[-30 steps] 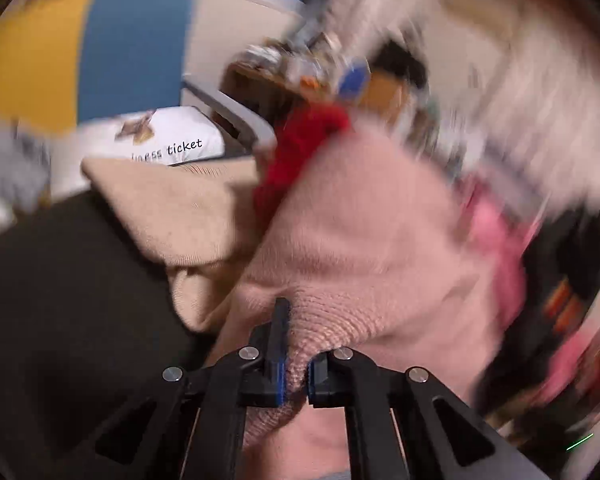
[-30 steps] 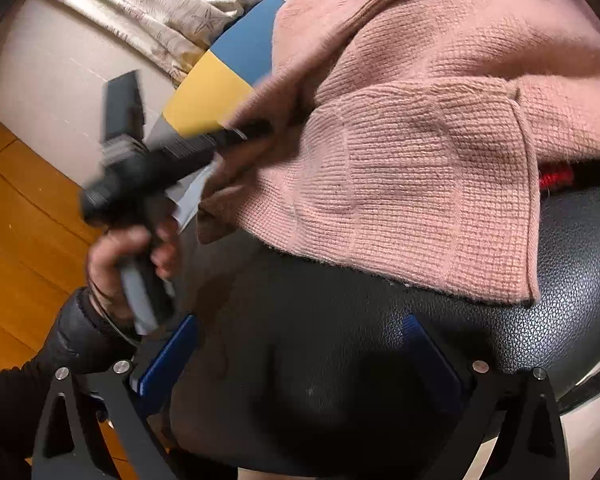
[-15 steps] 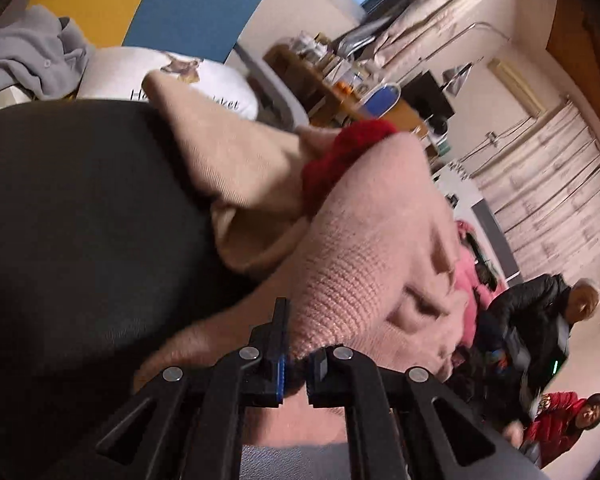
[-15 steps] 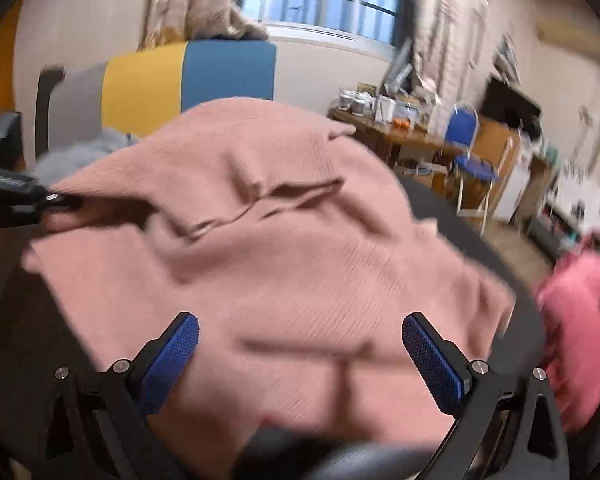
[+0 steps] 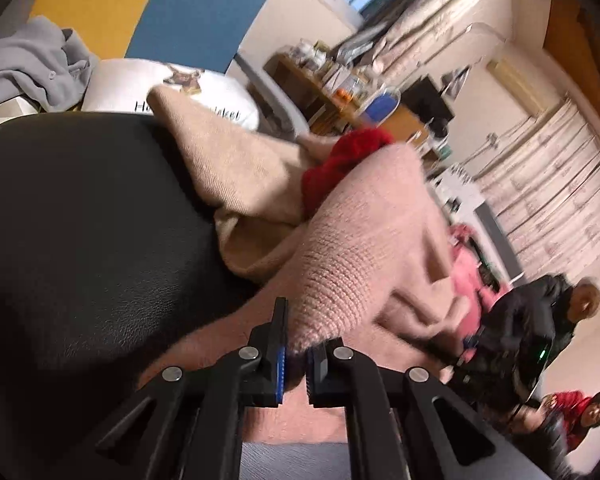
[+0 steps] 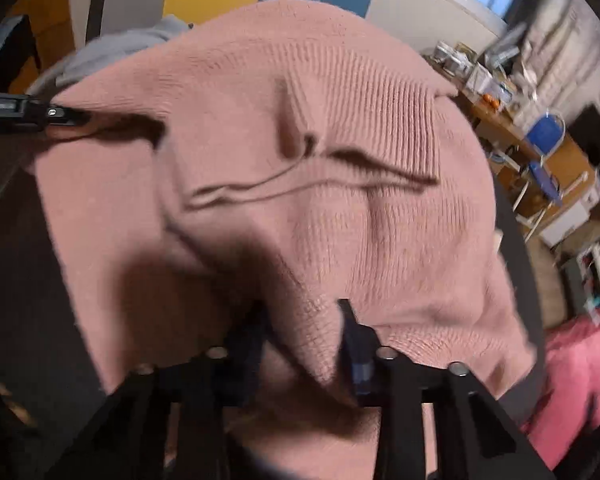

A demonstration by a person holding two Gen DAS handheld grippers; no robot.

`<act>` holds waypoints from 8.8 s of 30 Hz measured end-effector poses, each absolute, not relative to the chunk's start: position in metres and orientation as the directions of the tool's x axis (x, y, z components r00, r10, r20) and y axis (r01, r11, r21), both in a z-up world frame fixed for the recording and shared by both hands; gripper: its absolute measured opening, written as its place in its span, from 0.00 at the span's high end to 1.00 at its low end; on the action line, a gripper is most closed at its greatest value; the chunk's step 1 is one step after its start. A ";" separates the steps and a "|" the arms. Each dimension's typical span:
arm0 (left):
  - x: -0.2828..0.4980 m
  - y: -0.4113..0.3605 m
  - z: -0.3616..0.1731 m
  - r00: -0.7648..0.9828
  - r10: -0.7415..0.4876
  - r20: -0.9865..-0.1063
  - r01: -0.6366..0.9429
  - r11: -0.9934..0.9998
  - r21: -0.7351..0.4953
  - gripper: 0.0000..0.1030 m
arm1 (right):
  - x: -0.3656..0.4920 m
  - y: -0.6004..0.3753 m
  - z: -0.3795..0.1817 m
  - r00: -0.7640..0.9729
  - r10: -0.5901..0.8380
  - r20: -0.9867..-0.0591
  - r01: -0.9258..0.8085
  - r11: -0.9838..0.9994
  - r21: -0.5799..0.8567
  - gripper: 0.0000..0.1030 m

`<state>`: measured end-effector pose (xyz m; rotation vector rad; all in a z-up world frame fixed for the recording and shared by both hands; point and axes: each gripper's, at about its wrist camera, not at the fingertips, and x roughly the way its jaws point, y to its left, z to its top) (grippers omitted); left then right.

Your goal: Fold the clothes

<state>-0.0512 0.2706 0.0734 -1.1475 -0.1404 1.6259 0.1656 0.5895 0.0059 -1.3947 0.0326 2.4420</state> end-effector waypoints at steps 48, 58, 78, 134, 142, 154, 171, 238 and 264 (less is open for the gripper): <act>-0.045 0.298 -0.013 0.165 0.730 -0.663 -0.477 -0.530 -0.701 0.53 | 0.234 0.431 -0.005 -0.625 -0.009 -0.781 -0.309 -0.916 0.258 0.62; -0.042 0.295 -0.010 0.118 0.737 -0.665 -0.462 -0.553 -0.694 0.61 | 0.235 0.369 -0.002 -0.658 -0.017 -0.753 -0.311 -0.904 0.293 0.14; -0.040 0.028 -0.023 -0.029 0.796 -0.605 -0.491 -0.538 -0.685 0.96 | 0.171 0.266 -0.018 -0.679 -0.525 -0.513 -0.059 -0.658 0.751 0.05; -0.053 0.312 -0.017 0.072 0.678 -0.732 -0.936 -0.208 -0.284 0.96 | 0.258 0.518 0.027 -0.434 0.305 -0.848 -0.394 -0.910 -0.126 0.00; -0.016 0.268 0.012 0.184 0.807 -0.561 -0.876 -0.125 -0.466 0.96 | 0.232 0.471 0.041 -0.368 0.450 -0.814 -0.280 -0.888 -0.364 0.68; -0.032 0.170 0.053 0.140 0.937 -0.320 -0.764 -0.103 -0.637 0.96 | 0.205 0.406 0.094 -0.567 0.053 -0.822 -0.251 -0.962 0.111 0.94; -0.117 -0.022 0.025 -0.272 0.820 -0.504 -0.553 -0.561 -0.616 0.87 | 0.182 0.295 0.059 -0.640 -0.138 -0.756 -0.315 -0.850 0.422 0.30; -0.095 -0.009 0.098 -0.652 0.509 -0.562 -0.483 -0.850 -0.210 0.78 | 0.059 0.373 0.111 -0.874 -0.129 -0.468 -0.166 -0.827 0.537 0.42; -0.084 0.165 -0.015 -0.350 0.439 -0.828 -0.829 -0.556 0.055 0.74 | -0.022 0.542 0.066 -0.516 0.289 -0.806 -0.394 -0.916 -0.076 0.27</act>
